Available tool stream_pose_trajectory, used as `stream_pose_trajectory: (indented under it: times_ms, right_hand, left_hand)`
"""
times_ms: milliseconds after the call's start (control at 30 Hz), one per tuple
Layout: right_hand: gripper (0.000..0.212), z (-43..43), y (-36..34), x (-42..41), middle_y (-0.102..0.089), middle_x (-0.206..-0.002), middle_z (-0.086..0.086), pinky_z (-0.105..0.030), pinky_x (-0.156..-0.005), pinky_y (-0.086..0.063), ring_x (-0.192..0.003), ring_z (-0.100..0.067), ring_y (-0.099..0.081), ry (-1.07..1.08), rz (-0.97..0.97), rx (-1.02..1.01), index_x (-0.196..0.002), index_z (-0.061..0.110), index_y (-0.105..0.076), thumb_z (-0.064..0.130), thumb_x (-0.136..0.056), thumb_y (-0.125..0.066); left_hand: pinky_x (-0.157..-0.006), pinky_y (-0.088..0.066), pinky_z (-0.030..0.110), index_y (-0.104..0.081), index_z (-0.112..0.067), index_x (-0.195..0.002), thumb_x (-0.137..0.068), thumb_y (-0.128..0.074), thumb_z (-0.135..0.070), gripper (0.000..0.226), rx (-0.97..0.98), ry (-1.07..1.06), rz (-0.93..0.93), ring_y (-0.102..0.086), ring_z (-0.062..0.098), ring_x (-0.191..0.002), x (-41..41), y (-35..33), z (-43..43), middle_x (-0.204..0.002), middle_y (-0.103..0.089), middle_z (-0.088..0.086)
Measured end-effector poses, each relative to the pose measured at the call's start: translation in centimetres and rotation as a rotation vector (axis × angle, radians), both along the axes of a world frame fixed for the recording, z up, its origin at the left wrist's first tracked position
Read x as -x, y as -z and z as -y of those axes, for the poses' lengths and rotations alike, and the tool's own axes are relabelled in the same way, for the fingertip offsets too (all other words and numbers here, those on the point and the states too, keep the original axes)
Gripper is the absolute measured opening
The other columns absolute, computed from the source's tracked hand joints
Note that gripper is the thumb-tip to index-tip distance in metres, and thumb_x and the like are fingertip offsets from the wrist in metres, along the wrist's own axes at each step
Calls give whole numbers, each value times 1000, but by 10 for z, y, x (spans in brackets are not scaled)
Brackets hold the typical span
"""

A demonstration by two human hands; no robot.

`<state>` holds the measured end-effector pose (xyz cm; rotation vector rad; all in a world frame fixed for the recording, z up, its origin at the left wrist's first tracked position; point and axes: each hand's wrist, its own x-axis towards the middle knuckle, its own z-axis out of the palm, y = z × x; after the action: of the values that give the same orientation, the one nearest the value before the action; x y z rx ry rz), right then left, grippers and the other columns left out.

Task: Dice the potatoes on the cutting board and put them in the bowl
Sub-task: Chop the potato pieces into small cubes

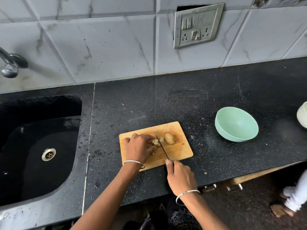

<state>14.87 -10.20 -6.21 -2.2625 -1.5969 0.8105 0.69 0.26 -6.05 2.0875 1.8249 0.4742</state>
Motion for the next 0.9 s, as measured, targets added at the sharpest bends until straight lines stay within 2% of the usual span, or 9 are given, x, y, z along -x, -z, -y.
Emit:
stream_pose_trajectory:
  times_ms: [200,533,667,900]
  right_hand:
    - [47,1,-4,2,-65,-98,-9,-38,-68,-39,-96,-34,-62,-16,-2,13,-100,20,-57,53,-101,-25]
    - [43,4,-13,7,-64,-91,-6,-40,-71,-45,-90,-33,-62,-34,-37,2,-88,25,-50,55,-100,-22]
    - [47,1,-13,11,-65,-94,-8,-43,-76,-48,-92,-33,-62,-41,-29,25,-91,23,-53,55,-100,-20]
    - [44,1,-25,12,-62,-102,-9,-40,-74,-45,-99,-35,-60,-41,-13,62,-103,21,-55,51,-102,-22]
  left_hand:
    - [-80,-22,35,-66,-38,-109,-76,-73,-43,34,-1,2,17,-51,12,-105,-1,-4,1,-93,-70,-17]
    - [-79,-19,34,-69,-36,-101,-76,-72,-43,26,-18,-36,36,-53,11,-104,-1,1,3,-89,-72,-17]
    - [-83,-23,37,-70,-35,-100,-77,-72,-43,24,-17,-58,24,-54,11,-101,-1,2,4,-88,-72,-15]
    - [-81,-19,35,-71,-34,-98,-78,-71,-41,21,-26,-74,18,-55,10,-99,-3,1,5,-87,-73,-14]
